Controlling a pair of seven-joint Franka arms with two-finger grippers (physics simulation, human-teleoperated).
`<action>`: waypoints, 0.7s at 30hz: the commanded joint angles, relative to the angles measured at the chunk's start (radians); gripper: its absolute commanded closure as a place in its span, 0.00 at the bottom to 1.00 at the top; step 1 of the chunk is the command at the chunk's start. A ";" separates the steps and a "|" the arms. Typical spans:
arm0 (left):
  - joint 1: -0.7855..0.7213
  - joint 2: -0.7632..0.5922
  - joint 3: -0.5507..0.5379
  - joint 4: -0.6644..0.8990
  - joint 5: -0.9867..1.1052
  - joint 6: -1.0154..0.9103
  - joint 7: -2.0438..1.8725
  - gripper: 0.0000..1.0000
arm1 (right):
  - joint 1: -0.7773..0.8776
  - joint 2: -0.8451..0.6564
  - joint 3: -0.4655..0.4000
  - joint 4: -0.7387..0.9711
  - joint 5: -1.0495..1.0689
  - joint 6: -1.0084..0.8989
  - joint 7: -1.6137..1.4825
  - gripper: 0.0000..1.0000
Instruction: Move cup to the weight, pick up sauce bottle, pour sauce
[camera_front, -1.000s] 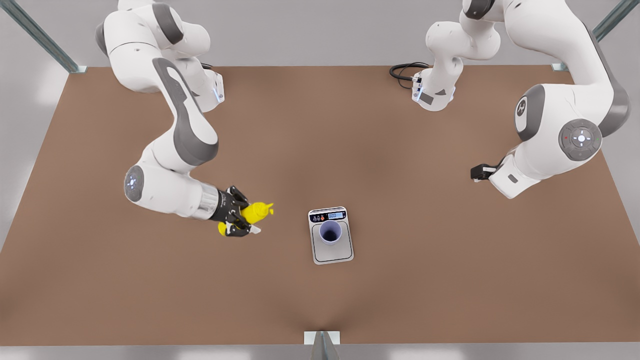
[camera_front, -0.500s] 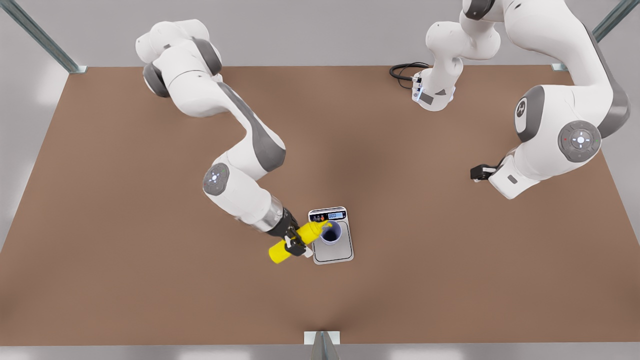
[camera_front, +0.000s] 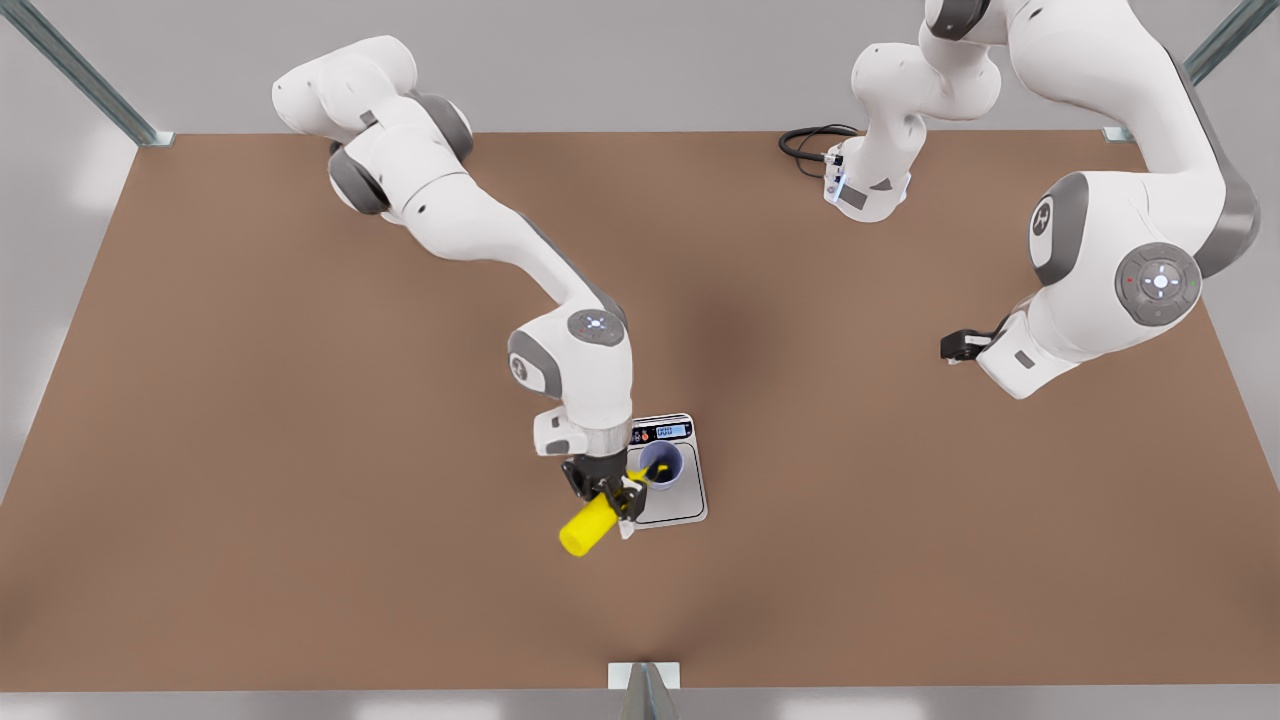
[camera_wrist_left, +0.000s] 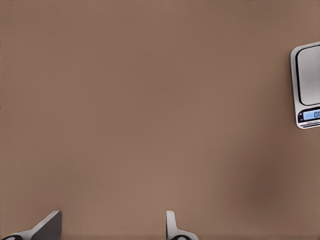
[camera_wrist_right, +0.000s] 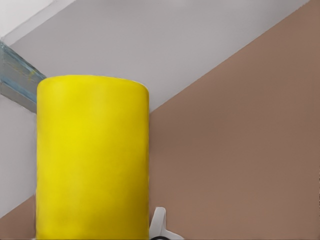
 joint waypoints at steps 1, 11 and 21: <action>0.000 0.000 0.000 -0.001 0.000 0.000 0.000 0.00 | 0.001 0.009 -0.002 -0.003 0.003 0.045 -0.007 0.79; 0.000 0.003 0.000 0.001 0.000 0.002 -0.002 0.00 | 0.029 0.089 0.022 -0.001 -0.109 0.142 0.001 0.79; 0.000 0.003 0.000 0.001 0.000 0.002 -0.009 0.00 | -0.066 -0.082 0.071 -0.165 0.282 0.254 0.006 0.79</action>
